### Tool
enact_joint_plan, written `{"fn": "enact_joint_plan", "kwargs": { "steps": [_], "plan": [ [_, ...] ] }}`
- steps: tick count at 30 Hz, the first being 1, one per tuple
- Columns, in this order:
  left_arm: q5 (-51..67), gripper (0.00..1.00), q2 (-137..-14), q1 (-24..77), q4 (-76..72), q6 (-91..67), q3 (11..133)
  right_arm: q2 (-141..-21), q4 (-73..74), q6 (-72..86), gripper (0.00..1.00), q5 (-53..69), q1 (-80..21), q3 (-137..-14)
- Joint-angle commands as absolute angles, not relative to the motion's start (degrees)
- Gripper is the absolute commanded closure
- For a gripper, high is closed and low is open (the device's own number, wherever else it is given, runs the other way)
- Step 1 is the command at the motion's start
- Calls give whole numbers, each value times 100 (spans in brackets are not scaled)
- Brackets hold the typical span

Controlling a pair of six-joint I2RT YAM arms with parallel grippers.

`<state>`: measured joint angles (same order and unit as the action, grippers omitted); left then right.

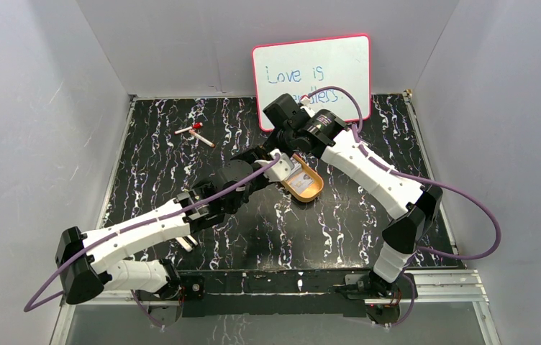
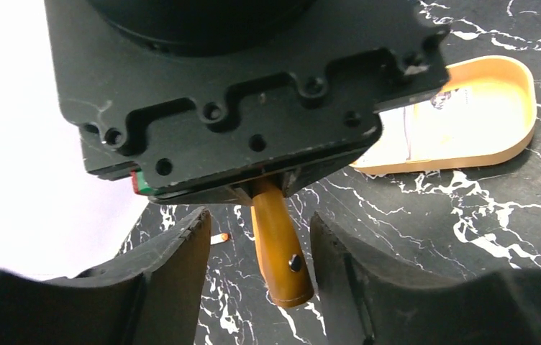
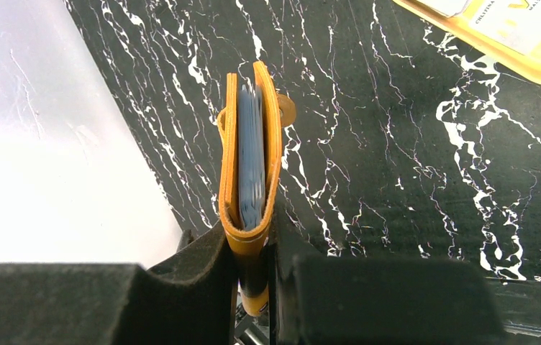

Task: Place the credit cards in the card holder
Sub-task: Close the card holder at the center of the board.

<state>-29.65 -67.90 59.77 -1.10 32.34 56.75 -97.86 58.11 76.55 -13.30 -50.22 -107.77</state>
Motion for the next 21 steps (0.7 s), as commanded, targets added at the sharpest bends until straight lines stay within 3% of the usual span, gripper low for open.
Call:
{"fn": "enact_joint_plan", "kwargs": {
  "steps": [1, 7, 13, 21],
  "plan": [
    [-3276, 49, -6724, 5989, -199, 3294, 5633, -9567, 5614, 7777, 100, -1334, -4989, -10819],
    [-3263, 65, -6609, 5986, -150, 3222, 5565, -9500, 5607, 7841, 100, -1355, -4978, -10757],
    [-3255, 37, -6107, 5986, -355, 3041, 5219, -9315, 5496, 7904, 100, -1299, -4892, -10562],
    [-2952, 27, -5679, 5985, -515, 2960, 4906, -9221, 5332, 7982, 100, -1119, -4860, -10428]
  ]
}}
